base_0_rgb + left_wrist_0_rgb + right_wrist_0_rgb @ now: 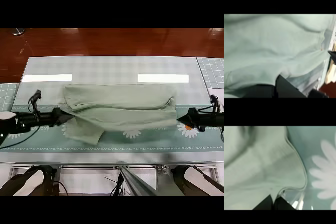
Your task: Fold the shirts.
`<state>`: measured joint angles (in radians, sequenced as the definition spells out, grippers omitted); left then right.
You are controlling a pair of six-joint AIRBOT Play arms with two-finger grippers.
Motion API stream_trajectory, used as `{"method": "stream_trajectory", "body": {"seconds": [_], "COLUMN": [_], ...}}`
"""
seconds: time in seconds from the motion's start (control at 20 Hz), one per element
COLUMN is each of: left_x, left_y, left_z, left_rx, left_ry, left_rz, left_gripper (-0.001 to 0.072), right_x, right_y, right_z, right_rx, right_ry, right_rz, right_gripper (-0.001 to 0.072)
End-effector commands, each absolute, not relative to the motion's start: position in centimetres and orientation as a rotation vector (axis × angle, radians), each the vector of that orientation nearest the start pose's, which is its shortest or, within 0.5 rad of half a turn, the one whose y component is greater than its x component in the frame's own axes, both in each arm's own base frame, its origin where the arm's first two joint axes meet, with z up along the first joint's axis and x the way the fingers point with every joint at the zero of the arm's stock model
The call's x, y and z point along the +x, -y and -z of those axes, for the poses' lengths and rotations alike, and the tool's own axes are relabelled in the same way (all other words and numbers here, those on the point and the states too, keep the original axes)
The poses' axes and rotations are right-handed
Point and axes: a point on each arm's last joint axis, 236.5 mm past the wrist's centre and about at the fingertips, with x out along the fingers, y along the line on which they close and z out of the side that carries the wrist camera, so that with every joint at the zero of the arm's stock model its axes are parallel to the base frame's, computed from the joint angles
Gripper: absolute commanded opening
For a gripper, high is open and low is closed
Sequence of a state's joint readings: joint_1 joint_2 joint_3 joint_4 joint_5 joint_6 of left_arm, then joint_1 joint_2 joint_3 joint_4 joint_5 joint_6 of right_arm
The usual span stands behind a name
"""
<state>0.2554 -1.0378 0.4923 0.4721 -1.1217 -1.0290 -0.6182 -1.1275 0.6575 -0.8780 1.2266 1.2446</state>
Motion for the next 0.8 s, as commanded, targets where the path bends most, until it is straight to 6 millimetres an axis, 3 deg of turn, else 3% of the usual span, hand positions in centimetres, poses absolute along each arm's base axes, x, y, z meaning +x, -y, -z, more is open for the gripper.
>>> {"method": "stream_trajectory", "body": {"seconds": [0.0, 0.15, 0.35, 0.55, 0.75], "left_x": [34.4, 38.6, 44.0, 46.5, 47.5], "left_y": [10.1, 10.4, 12.4, 13.8, 12.8], "left_z": [-0.9, -1.3, 0.0, 2.6, 4.8], "left_rx": [-0.845, -0.838, -0.888, -0.95, -0.988], "left_ry": [-1.041, -1.044, -1.119, -1.246, -1.287], "left_rz": [0.441, 0.447, 0.472, 0.525, 0.499], "left_gripper": [0.0025, 0.0025, 0.0025, 0.0025, 0.0024], "right_x": [32.3, 35.5, 40.4, 43.5, 45.8], "right_y": [3.9, 2.8, 2.5, 1.5, 2.2], "right_z": [0.5, -0.5, 1.1, 3.6, 5.4], "right_rx": [0.862, 0.803, 0.798, 0.801, 0.84], "right_ry": [-1.142, -1.133, -1.14, -1.184, -1.19], "right_rz": [-0.068, -0.131, -0.122, -0.147, -0.108], "right_gripper": [0.0021, 0.0021, 0.0021, 0.0021, 0.0021]}}
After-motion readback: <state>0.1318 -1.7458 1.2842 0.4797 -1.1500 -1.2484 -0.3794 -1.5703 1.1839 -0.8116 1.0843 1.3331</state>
